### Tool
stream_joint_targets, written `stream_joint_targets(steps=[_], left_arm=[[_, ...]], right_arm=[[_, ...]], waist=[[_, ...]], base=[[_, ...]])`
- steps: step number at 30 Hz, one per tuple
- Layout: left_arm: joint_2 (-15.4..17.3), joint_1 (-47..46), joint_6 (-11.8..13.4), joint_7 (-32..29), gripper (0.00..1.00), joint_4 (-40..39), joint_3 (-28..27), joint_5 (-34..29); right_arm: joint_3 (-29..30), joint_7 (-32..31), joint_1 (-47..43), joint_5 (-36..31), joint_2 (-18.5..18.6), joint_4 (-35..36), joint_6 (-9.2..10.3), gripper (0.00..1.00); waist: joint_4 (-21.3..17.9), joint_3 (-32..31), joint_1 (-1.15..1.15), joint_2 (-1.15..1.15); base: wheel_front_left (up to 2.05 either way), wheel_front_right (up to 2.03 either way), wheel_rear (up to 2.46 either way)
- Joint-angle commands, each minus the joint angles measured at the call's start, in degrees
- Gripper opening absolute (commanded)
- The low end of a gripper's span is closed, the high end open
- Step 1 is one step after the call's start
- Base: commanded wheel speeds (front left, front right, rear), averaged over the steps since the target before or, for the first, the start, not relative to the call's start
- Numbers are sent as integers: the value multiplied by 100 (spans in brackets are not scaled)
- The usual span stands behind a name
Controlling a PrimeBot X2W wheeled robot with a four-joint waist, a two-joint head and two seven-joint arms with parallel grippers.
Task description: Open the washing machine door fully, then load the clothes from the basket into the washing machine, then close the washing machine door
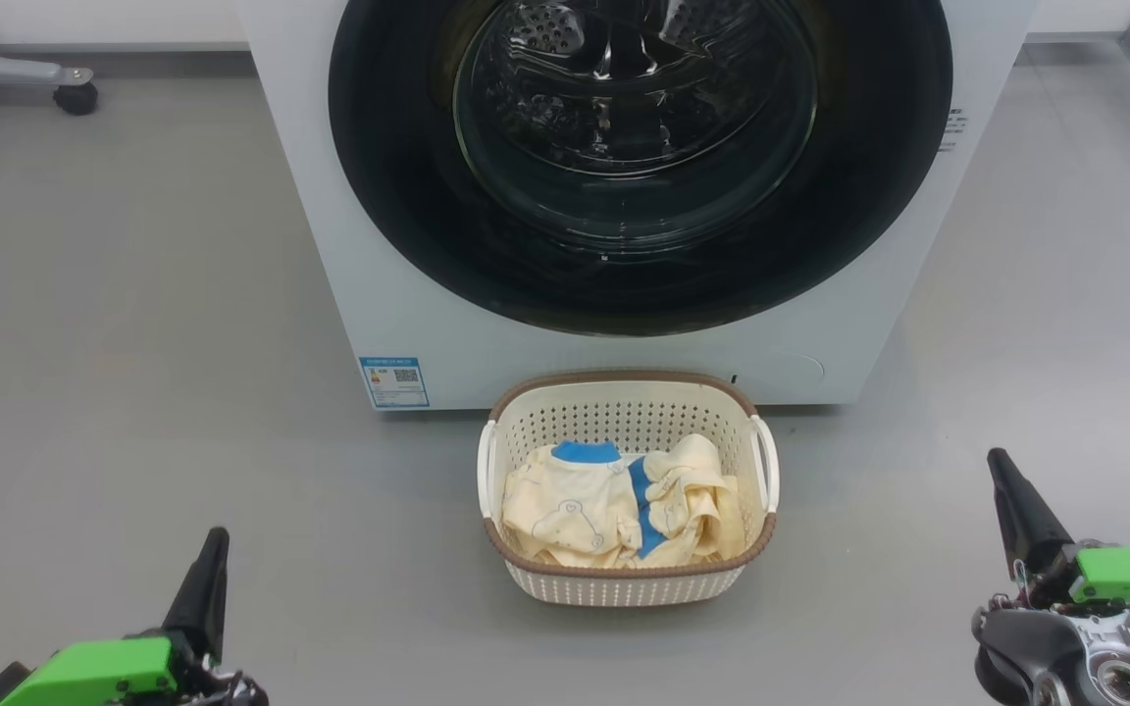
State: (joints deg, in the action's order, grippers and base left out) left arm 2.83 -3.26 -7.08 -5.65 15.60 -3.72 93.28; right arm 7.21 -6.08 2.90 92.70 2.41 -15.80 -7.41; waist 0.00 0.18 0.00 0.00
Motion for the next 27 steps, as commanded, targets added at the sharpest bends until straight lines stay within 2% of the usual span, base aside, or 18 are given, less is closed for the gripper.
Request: stream_joint_targets(steps=[1,27], left_arm=[[50,-287,-41,-36,0,-158,-221,-63],[36,-289,-41,-53,0,-157,-242,-80]], right_arm=[[-88,-26,327,-38,64,179,-8,0],[-79,-33,328,-45,58,179,-8,0]], waist=[[0,0,0,0],[0,0,0,0]], base=[[0,0,0],[0,0,0]])
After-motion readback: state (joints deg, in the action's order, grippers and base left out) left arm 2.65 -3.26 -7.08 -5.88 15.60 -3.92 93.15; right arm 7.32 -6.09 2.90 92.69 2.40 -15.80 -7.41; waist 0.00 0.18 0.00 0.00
